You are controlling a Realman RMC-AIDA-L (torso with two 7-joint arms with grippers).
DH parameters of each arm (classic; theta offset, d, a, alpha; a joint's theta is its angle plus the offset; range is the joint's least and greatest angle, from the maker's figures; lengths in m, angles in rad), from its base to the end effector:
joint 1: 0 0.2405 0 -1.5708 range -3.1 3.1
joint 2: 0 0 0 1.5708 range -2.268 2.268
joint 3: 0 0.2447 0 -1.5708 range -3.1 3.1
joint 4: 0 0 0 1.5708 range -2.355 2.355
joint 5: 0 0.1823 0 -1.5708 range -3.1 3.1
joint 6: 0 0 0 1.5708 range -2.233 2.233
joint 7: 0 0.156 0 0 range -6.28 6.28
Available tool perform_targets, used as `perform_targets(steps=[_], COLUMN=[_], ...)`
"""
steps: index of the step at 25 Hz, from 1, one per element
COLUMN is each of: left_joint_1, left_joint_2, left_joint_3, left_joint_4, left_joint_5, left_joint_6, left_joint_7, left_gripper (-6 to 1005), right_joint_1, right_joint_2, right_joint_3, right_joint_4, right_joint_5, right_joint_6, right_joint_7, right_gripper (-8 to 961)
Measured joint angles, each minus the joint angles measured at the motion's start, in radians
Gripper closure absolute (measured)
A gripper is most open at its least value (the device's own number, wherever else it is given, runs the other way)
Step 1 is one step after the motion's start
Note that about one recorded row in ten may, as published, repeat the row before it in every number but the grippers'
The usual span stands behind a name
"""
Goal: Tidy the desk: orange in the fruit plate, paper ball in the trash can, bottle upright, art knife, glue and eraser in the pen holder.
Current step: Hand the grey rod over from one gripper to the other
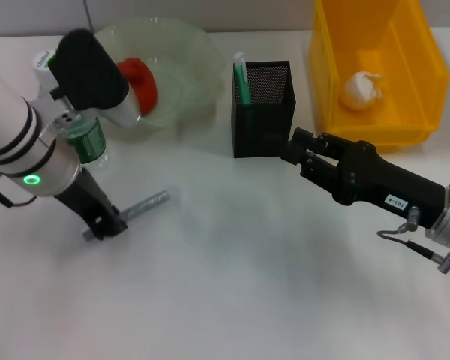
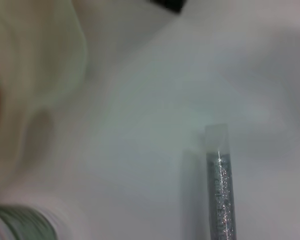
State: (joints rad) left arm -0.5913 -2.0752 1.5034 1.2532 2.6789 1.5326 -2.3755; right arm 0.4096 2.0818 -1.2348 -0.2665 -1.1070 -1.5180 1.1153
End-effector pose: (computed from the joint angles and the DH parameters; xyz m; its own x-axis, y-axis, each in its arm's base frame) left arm -0.2149 0.3125 -0.0230 0.7507 0.4928 -0.4400 0.3515 -0.8619 -0.3655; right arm 0.2241 0.2682 -0.0411 0.4517 -0.3556 -0.8182 -0.6107 -0.7918 0.0070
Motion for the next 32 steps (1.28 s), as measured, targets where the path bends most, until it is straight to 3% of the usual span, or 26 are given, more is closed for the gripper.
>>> perform_targets(steps=[14,17,19,20,21,24,28,32], left_joint_1=[0.026,0.025,0.026,0.025,0.025,0.028,0.028,0.028], left_joint_2=[0.000,0.002,0.002,0.002,0.002,0.000,0.000,0.000], left_joint_3=[0.042,0.061,0.077,0.093,0.093,0.128,0.170,0.219], left_joint_4=[0.158,0.189,0.216,0.239,0.239,0.268,0.288,0.321], left_joint_5=[-0.058,-0.063,-0.062,-0.061,-0.061,-0.063,-0.058,-0.055], left_joint_6=[-0.022,-0.001,0.016,0.025,0.025,0.030,0.032,0.027], left_joint_7=[0.047,0.082,0.094,0.102,0.102,0.114,0.117,0.124], left_gripper=[806,807,808,808,808,809,810,811], right_joint_1=[-0.006,0.006,0.021,0.041,0.041,0.069,0.088,0.099], right_joint_2=[-0.004,-0.030,-0.061,-0.091,-0.091,-0.118,-0.126,-0.115], right_joint_3=[-0.007,-0.011,-0.006,-0.004,-0.004,-0.002,0.001,-0.002], right_joint_4=[0.003,-0.007,-0.020,-0.025,-0.025,-0.030,-0.050,-0.068], right_joint_5=[-0.009,-0.057,-0.124,-0.191,-0.191,-0.284,-0.351,-0.366], right_joint_6=[-0.005,-0.017,-0.032,-0.051,-0.051,-0.061,-0.049,-0.021], right_joint_7=[0.057,0.115,0.189,0.266,0.266,0.358,0.424,0.449], right_gripper=[587,587,587,587,587,587,586,586])
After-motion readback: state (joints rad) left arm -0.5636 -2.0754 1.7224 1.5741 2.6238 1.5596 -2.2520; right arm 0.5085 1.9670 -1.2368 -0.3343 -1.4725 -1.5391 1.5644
